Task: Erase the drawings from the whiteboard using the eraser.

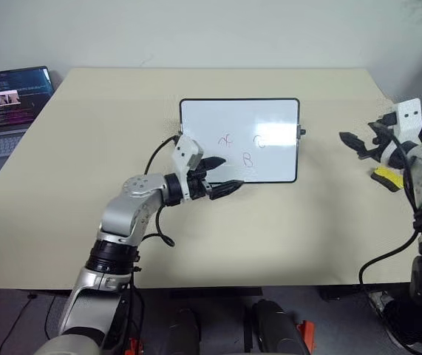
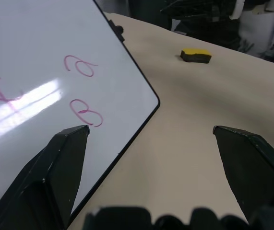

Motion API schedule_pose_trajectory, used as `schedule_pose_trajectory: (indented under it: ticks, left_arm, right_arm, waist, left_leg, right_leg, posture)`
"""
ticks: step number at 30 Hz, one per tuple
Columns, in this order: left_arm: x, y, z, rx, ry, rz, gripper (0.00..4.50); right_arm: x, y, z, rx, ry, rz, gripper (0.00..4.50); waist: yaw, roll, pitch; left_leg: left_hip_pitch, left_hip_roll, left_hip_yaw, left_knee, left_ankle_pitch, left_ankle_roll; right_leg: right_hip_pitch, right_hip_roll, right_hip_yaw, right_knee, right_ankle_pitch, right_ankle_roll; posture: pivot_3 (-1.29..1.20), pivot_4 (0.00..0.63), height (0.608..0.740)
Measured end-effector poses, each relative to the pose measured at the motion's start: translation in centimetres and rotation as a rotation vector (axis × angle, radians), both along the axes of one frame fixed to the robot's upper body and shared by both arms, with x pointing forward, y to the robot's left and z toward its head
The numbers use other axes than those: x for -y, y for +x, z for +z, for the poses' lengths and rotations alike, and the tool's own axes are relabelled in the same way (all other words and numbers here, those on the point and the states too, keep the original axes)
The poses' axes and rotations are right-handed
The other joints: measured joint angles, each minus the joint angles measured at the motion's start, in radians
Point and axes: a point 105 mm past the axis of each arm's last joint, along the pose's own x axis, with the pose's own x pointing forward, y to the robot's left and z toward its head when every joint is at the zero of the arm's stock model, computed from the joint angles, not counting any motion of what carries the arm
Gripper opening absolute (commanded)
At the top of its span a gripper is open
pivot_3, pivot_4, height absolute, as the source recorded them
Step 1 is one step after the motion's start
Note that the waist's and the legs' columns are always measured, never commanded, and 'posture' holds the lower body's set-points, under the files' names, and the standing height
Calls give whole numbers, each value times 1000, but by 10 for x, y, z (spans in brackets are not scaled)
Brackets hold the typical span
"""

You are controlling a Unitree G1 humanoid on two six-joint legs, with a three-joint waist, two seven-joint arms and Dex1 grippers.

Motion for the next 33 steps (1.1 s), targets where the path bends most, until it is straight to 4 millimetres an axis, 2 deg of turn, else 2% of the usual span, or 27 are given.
schedule_pose_trajectory:
  ticks: [8, 14, 17, 22, 25, 28, 33]
  left_arm:
    - [37, 10, -4, 10, -9, -60, 4500]
    - [72, 10, -9, 36, -7, -118, 4500]
    - [83, 11, -9, 50, -12, -119, 4500]
    - [88, 10, -9, 58, -16, -126, 4500]
    - [89, 9, -9, 57, -15, -135, 4500]
    - [89, 9, -9, 57, -15, -135, 4500]
    - [87, 9, -9, 56, -10, -131, 4500]
  right_arm:
    - [33, -9, -19, -93, -68, -21, 4483]
    - [51, -13, -7, -93, -83, -37, 4483]
    - [56, -15, -9, -129, -116, -31, 4483]
    - [61, -16, -20, -220, -159, -41, 4483]
    - [63, -15, -21, -249, -193, -64, 4483]
    - [65, -13, -21, -290, -268, -76, 4483]
    - [71, -18, -32, -420, -405, -95, 4483]
  waist:
    - [0, 0, 0]
    - [-2, 0, 0]
    - [-2, 0, 0]
    - [-4, 1, 0]
    - [-3, 1, 0]
    - [-3, 1, 0]
    - [-2, 1, 0]
  left_leg:
    - [0, 0, 1, 0, 0, 0]
    - [1, 0, 2, 0, 0, 0]
    - [1, -1, 2, 0, 0, 0]
    - [1, -1, 3, 0, 0, 0]
    - [1, -1, 3, 0, 0, 0]
    - [1, -1, 3, 0, 0, 0]
    - [1, -1, 3, 0, 0, 0]
  right_leg:
    - [0, 0, 1, -1, 0, 0]
    - [0, 0, 2, -1, 0, 0]
    - [0, 0, 2, -1, 0, 1]
    - [0, 0, 3, -1, 0, 1]
    - [0, 0, 3, -1, 0, 1]
    - [0, -1, 3, -1, 0, 1]
    - [0, -1, 3, -1, 0, 1]
  posture:
    - [0, 150, 740]
    - [0, 150, 740]
    - [0, 150, 740]
    - [0, 150, 740]
    - [0, 150, 740]
    - [0, 150, 740]
    - [0, 150, 740]
